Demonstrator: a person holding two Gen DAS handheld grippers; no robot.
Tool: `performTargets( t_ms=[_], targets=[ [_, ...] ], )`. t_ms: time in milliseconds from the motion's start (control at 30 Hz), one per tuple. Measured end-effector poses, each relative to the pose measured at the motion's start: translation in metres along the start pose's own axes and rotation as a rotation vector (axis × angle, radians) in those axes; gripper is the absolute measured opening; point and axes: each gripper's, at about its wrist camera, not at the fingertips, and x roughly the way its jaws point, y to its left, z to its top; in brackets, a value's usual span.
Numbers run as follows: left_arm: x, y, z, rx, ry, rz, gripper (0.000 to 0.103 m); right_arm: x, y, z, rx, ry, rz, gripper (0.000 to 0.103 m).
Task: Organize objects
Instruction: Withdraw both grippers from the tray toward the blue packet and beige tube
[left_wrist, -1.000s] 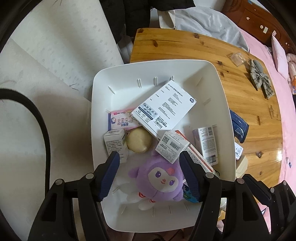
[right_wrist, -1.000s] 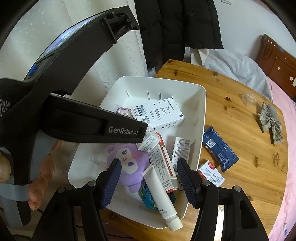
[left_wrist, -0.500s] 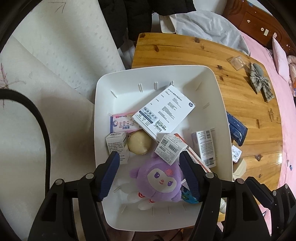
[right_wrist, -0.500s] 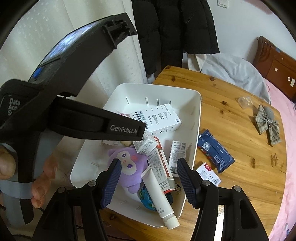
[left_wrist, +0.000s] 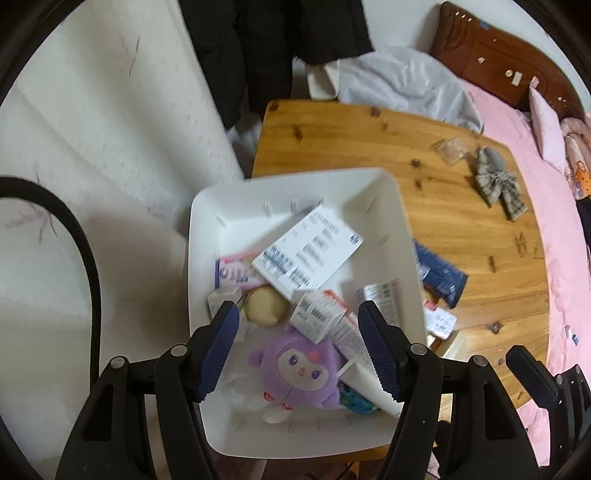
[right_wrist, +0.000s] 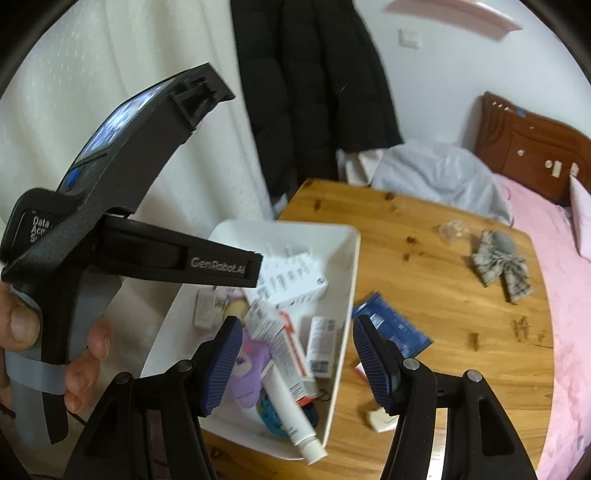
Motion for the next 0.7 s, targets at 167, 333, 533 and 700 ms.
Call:
performTargets(
  t_ms=[167, 333, 533, 700],
  targets=[
    [-0.02, -0.021, 0.007, 0.052, -0.071, -0.019, 0.071, -0.015, -0.017, -0.001, 0.032, -0.056, -0.023, 0.063],
    [-0.028, -0.052, 0.014, 0.137, -0.106, -0.032, 0.071, -0.021, -0.038, -0.006, 0.067, -0.082, -0.053, 0.063],
    [-0.023, -0.082, 0.022, 0.199, -0.1, -0.059, 0.073, -0.02, -0.069, -0.021, 0.11, -0.071, -0.109, 0.07],
    [-0.008, -0.113, 0.025, 0.304, -0.052, -0.11, 0.084, -0.004, -0.1, -0.046, 0.178, -0.034, -0.142, 0.078]
  ],
)
